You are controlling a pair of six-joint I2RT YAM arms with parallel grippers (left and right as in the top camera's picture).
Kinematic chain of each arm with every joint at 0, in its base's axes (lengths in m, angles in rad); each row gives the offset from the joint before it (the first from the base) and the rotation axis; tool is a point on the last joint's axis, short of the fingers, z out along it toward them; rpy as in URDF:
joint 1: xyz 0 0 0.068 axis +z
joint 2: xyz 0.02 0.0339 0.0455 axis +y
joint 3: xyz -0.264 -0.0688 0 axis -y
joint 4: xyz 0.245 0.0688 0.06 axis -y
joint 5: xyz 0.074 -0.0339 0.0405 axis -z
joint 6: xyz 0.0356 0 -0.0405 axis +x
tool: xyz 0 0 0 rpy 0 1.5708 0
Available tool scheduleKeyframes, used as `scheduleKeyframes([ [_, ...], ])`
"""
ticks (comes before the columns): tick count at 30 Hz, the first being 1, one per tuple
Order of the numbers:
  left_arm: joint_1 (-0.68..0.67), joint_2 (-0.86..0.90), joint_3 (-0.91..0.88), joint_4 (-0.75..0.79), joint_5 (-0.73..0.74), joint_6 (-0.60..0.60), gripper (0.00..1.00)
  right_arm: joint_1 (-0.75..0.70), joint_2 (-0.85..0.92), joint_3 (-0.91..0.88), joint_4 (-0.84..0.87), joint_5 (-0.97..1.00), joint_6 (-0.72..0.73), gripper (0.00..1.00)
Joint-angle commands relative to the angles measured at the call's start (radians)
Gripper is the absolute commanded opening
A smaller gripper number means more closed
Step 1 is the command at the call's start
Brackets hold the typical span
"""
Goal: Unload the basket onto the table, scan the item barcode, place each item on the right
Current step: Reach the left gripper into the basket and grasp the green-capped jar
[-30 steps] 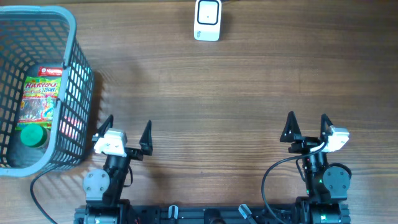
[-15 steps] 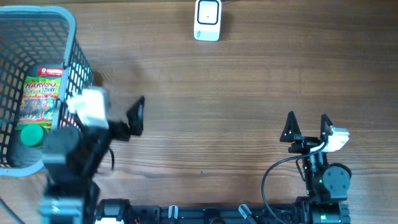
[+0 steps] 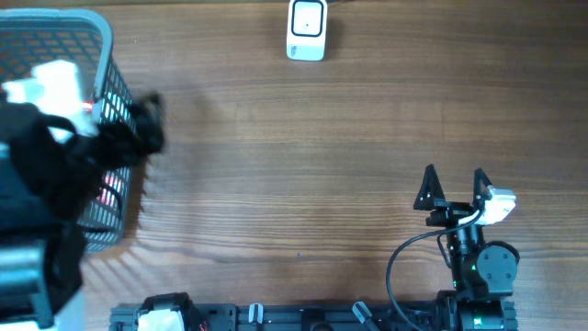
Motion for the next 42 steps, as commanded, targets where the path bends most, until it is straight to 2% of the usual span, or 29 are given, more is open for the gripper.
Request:
scheduleKeyframes([
  [1,0.164,0.13,0.188,-0.132,-0.147,-0.203,1.0,0.004,-0.007,-0.001,0.004,-0.016,-0.017,1.0],
  [4,0.325,0.191,0.231,-0.188,-0.146,-0.341,1.0,0.004,-0.007,-0.001,0.004,-0.016,-0.017,1.0],
  [8,0.513,0.268,0.231,-0.26,-0.143,-0.367,1.0,0.004,-0.007,-0.001,0.004,-0.016,-0.017,1.0],
  [11,0.543,0.328,0.231,-0.262,-0.121,-0.366,1.0,0.004,-0.007,-0.001,0.004,-0.016,-0.017,1.0],
  [14,0.542,0.386,0.229,-0.274,-0.033,-0.354,1.0,0.004,-0.007,-0.001,0.004,-0.015,-0.017,1.0],
  [17,0.542,0.451,0.229,-0.296,-0.07,-0.384,1.0,0.004,-0.007,-0.001,0.004,-0.016,-0.017,1.0],
  [20,0.542,0.515,0.227,-0.365,-0.237,-0.606,1.0,0.004,-0.007,-0.001,0.004,-0.016,-0.017,1.0],
  [22,0.545,0.553,0.208,-0.401,-0.286,-0.758,1.0,0.004,-0.007,-0.001,0.004,-0.016,-0.017,1.0],
  [25,0.545,0.573,0.159,-0.402,-0.312,-0.903,1.0,0.004,-0.007,-0.001,0.004,-0.016,-0.017,1.0],
  [28,0.545,0.573,0.07,-0.372,-0.395,-0.997,1.0,0.004,-0.007,-0.001,0.004,-0.016,-0.017,1.0],
  [32,0.546,0.573,-0.054,-0.269,-0.478,-1.006,1.0,0.004,-0.007,-0.001,0.004,-0.016,-0.017,1.0],
  [36,0.553,0.574,-0.159,-0.15,-0.479,-1.006,1.0,0.004,-0.007,-0.001,0.004,-0.016,-0.017,1.0],
  [42,0.567,0.613,-0.224,-0.081,-0.478,-1.007,1.0,0.004,-0.007,-0.001,0.004,-0.016,-0.017,1.0],
])
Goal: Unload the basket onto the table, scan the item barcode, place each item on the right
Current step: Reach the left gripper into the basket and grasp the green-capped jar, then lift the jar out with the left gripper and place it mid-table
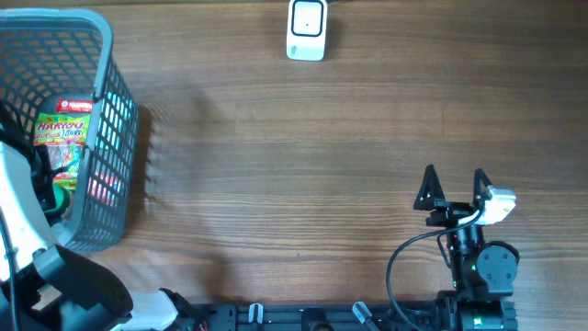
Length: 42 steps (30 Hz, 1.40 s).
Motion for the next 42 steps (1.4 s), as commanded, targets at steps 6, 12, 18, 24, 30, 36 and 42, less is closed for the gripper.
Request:
scheduleKeyframes([
  [6,0.051,0.139,-0.029,0.058,-0.027,-0.018,1.0,0.004,-0.007,-0.001,0.005,-0.016,-0.017,1.0],
  [12,0.051,0.225,-0.029,0.099,0.01,-0.018,1.0,0.004,-0.007,-0.001,0.005,-0.016,-0.017,1.0],
  [18,0.051,0.275,-0.029,0.128,0.01,-0.018,1.0,0.004,-0.007,-0.001,0.005,-0.016,-0.017,1.0],
  [24,0.051,0.321,-0.029,0.14,0.029,-0.018,1.0,0.004,-0.007,-0.001,0.005,-0.016,-0.017,1.0],
  [30,0.051,0.368,-0.029,0.139,0.03,0.006,0.72,0.004,-0.007,-0.001,0.005,-0.016,-0.017,1.0],
  [36,0.051,0.367,-0.029,0.113,0.029,0.013,0.49,0.004,-0.007,-0.001,0.005,-0.016,-0.017,1.0],
  [42,0.051,0.332,0.031,0.032,0.066,0.014,0.47,0.004,-0.007,-0.001,0.004,-0.016,-0.017,1.0],
])
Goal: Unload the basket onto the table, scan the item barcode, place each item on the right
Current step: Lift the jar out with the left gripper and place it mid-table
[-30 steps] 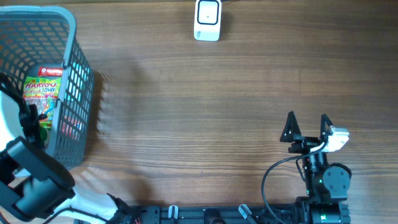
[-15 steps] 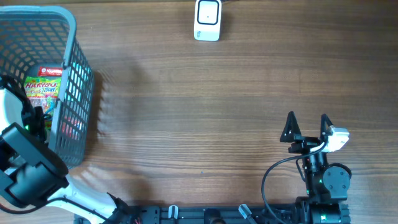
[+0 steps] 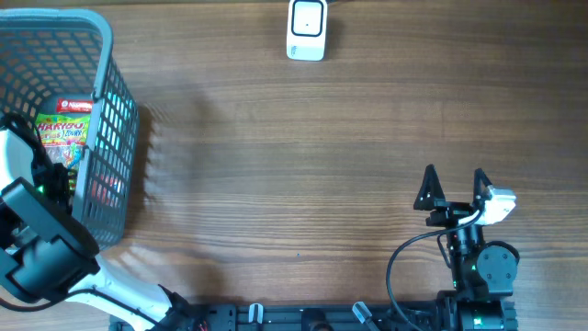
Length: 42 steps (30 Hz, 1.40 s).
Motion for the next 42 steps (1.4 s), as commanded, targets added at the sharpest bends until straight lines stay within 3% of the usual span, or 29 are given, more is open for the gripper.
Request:
scheduleKeyframes([
  [1,0.006,-0.006,0.049,-0.062,0.059,0.009,0.47,0.004,-0.007,-0.001,0.005,-0.016,-0.017,0.99],
  [10,0.005,-0.243,0.207,-0.129,0.23,0.153,0.49,0.004,-0.007,-0.001,0.005,-0.016,-0.017,1.0],
  [17,-0.036,-0.51,0.259,-0.106,0.433,0.167,0.5,0.004,-0.007,-0.001,0.005,-0.016,-0.017,1.0],
  [22,-0.172,-0.721,0.261,0.031,0.486,0.159,0.5,0.004,-0.007,-0.001,0.005,-0.016,-0.017,1.0],
  [26,-0.393,-0.793,0.261,0.093,0.482,0.159,0.51,0.004,-0.007,-0.001,0.005,-0.016,-0.017,1.0],
  [28,-0.555,-0.774,0.26,0.086,0.443,0.158,0.52,0.004,-0.007,-0.001,0.005,-0.016,-0.017,1.0],
  [32,-0.752,-0.68,0.26,0.015,0.357,0.127,0.52,0.004,-0.007,-0.001,0.005,-0.016,-0.017,1.0],
  [37,-0.993,-0.451,0.26,-0.022,0.325,0.116,0.5,0.004,-0.007,-0.001,0.005,-0.016,-0.016,1.0],
  [42,-1.17,-0.203,0.26,-0.008,0.286,-0.002,0.51,0.004,-0.007,-0.001,0.004,-0.016,-0.017,1.0],
])
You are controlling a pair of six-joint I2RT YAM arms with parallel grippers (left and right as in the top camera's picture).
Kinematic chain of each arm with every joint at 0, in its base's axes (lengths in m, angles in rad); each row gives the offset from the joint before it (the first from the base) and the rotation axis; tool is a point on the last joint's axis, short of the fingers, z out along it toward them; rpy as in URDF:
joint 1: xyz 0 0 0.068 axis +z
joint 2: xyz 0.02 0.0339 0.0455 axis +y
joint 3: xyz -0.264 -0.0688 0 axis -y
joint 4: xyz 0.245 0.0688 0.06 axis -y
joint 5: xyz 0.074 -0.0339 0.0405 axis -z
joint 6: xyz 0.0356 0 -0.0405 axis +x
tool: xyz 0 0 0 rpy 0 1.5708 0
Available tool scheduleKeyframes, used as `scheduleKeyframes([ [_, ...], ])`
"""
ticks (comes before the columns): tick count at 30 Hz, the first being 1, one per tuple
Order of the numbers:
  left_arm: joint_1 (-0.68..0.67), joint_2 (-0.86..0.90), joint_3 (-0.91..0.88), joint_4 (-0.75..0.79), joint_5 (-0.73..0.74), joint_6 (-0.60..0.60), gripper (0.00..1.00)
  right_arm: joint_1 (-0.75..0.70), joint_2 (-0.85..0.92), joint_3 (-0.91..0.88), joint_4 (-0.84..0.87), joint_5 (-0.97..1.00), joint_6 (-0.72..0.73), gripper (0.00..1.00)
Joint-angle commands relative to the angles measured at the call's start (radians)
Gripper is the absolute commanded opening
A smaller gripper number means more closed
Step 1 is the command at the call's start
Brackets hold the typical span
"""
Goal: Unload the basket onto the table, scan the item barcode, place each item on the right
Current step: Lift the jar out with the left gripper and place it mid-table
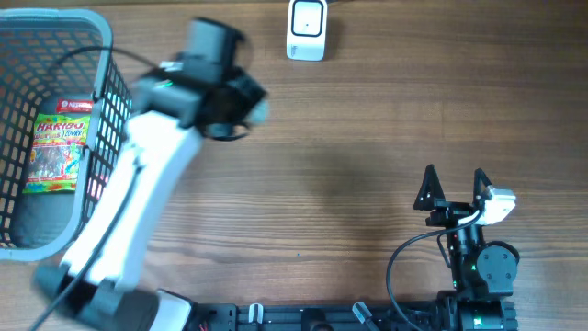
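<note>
The white barcode scanner (306, 29) stands at the table's far edge, middle. My left arm reaches from the bottom left across the table, and its blurred left gripper (246, 103) hangs left of and nearer than the scanner. A pale blur shows at its tip; whether the fingers hold anything cannot be made out. A yellow-green candy bag (57, 150) lies inside the grey mesh basket (115, 110) at the far left. My right gripper (453, 187) rests open at the near right with nothing in it.
Something red (94, 187) shows through the basket's mesh wall beside the candy bag. The right arm's base and its cable (404, 262) sit at the near right edge. Bare wooden tabletop lies between the scanner and the right gripper.
My left arm was down in the basket at the left edge; now it is out of the basket and stretched over the table near the scanner. The candy bag still lies in the basket.
The left arm first hung blurred over the basket. At the two later moments it was at the basket's left side with the candy bag beside it. Now it is near the scanner. The right arm has stayed still and open throughout.
</note>
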Motion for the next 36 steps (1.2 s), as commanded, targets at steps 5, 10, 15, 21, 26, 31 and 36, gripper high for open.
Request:
scheduleKeyframes([
  [5,-0.206,0.322,0.008,0.055,-0.047,-0.257,0.52,0.004,-0.007,-0.001,0.005,-0.016,-0.017,1.0],
  [10,-0.269,0.449,0.008,0.105,-0.131,-0.47,0.52,0.004,-0.007,-0.001,0.005,-0.016,-0.017,1.0],
  [15,-0.322,0.472,0.008,0.092,-0.282,-0.515,0.53,0.004,-0.007,-0.001,0.005,-0.016,-0.017,1.0],
  [21,-0.375,0.541,0.006,0.101,-0.326,-0.515,0.57,0.004,-0.007,-0.001,0.005,-0.016,-0.016,1.0],
  [26,-0.377,0.557,0.006,0.098,-0.331,-0.51,0.65,0.004,-0.007,-0.001,0.005,-0.016,-0.017,1.0],
  [31,-0.367,0.548,0.031,0.089,-0.33,-0.415,0.97,0.004,-0.007,-0.001,0.005,-0.016,-0.017,0.99],
  [36,-0.332,0.499,0.318,-0.159,-0.322,-0.229,1.0,0.004,-0.007,-0.001,0.005,-0.016,-0.017,1.0],
])
